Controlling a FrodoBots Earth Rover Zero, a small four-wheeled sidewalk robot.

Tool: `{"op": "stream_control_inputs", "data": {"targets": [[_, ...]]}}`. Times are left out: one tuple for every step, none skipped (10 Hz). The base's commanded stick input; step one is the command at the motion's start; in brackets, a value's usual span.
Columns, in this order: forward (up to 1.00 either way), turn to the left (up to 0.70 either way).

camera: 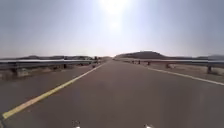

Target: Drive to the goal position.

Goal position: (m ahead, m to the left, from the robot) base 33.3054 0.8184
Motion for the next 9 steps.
{"op": "stream_control_inputs", "data": {"targets": [[0.70, 0.00], [0.70, 0.00], [0.70, 0.00], [0.70, 0.00], [0.70, 0.00], [0.70, 0.00], [0.70, 0.00], [0.70, 0.00], [0.70, 0.00]]}}
